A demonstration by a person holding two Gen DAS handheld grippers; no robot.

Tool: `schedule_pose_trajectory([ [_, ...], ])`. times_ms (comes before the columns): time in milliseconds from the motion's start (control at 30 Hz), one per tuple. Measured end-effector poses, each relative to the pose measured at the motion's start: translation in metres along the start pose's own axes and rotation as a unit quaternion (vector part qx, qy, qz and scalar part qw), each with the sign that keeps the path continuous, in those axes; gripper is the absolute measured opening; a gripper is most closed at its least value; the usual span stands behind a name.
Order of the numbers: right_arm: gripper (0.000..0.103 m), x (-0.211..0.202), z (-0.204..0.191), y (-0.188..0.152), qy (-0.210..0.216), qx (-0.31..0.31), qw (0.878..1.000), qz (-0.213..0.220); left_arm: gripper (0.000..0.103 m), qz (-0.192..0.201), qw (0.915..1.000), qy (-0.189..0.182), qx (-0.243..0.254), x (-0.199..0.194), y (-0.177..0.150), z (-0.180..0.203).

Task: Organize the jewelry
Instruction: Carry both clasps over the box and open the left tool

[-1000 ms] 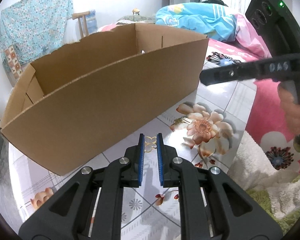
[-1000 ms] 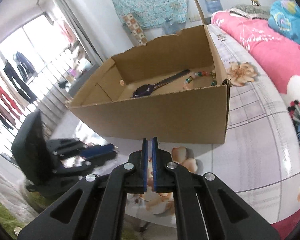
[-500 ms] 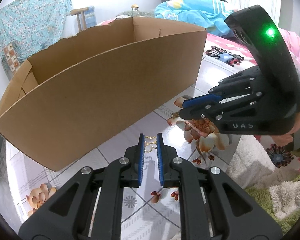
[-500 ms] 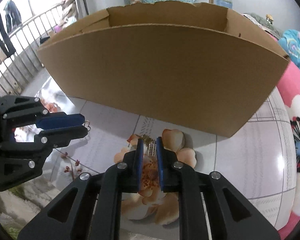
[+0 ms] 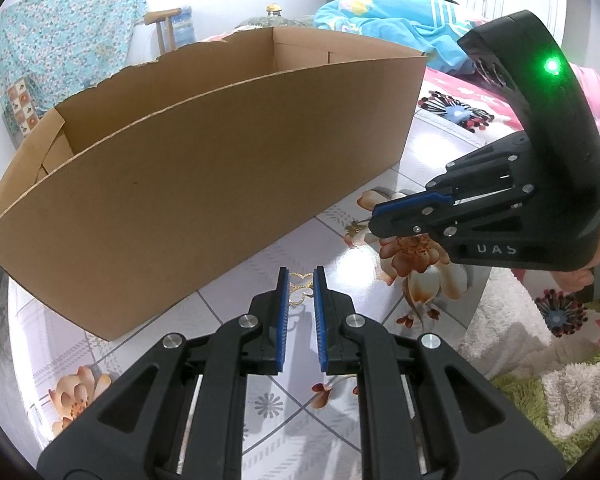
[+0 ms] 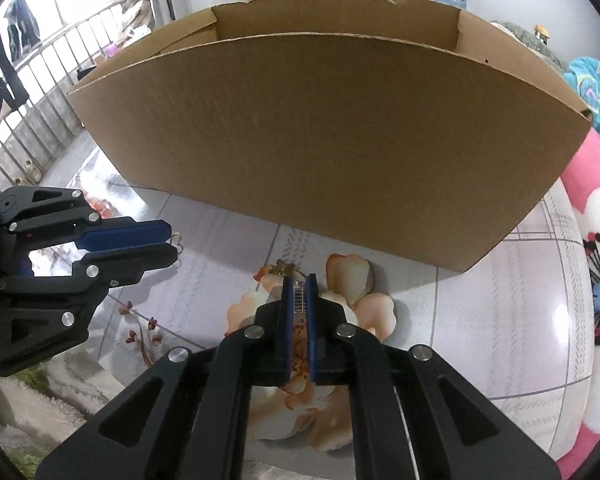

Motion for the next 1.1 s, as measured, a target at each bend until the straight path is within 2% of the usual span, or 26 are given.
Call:
schedule_pose_trajectory([
  [233, 0.006, -0.023, 0.006, -0.001, 0.012, 0.02, 1.0, 0.021, 0.011, 0.008, 1.0, 0.005, 0.003, -0.01, 0.002, 0.001],
  [400, 0.006, -0.063, 0.004, 0.009, 0.04, 0.029, 0.997, 0.058, 0.011, 0.031, 0.9994, 0.0, -0.012, -0.042, 0.02, 0.001],
  [500, 0.006, -0.093, -0.001, 0.028, 0.065, 0.024, 0.993, 0.098, 0.011, 0.06, 0.998, 0.009, -0.015, -0.069, 0.041, -0.001],
  [600, 0.006, -0.115, -0.003, 0.057, 0.106, 0.023, 0.985, 0.135, 0.011, 0.085, 0.9959, -0.001, -0.03, -0.092, 0.063, -0.009],
  [700, 0.006, -0.118, 0.0, 0.085, 0.133, 0.018, 0.98, 0.148, 0.011, 0.107, 0.9927, -0.017, -0.053, -0.105, 0.085, -0.024],
  [800, 0.006, -0.102, 0.01, 0.118, 0.16, 0.022, 0.979, 0.123, 0.011, 0.09, 0.9926, -0.023, -0.078, -0.089, 0.101, -0.048],
  [867, 0.006, -0.077, 0.02, 0.141, 0.168, 0.032, 0.982, 0.082, 0.011, 0.047, 0.9922, -0.036, -0.11, -0.065, 0.104, -0.069],
  [933, 0.006, -0.047, 0.028, 0.158, 0.172, 0.05, 0.983, 0.027, 0.011, 0.002, 0.9874, -0.049, -0.15, -0.038, 0.103, -0.09],
  [1000, 0.006, -0.015, 0.035, 0.167, 0.177, 0.064, 0.982, -0.025, 0.011, -0.027, 0.9826, -0.056, -0.175, -0.02, 0.1, -0.101],
  [1033, 0.006, -0.001, 0.037, 0.17, 0.17, 0.071, 0.982, -0.043, 0.011, -0.042, 0.9792, -0.06, -0.189, -0.009, 0.099, -0.108],
  [1100, 0.006, 0.019, 0.038, 0.171, 0.166, 0.074, 0.981, -0.069, 0.011, -0.058, 0.9777, -0.054, -0.194, 0.002, 0.095, -0.112],
])
Point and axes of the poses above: each gripper's, at about its wrist camera, not at the fingertips, and x roughly the way its jaws point, z to its right, y to its top, the point moved 3 cm from there along x, roughly the way its jaws point, and after that the axes turned 4 degrees about z, right-handed, at the moved point
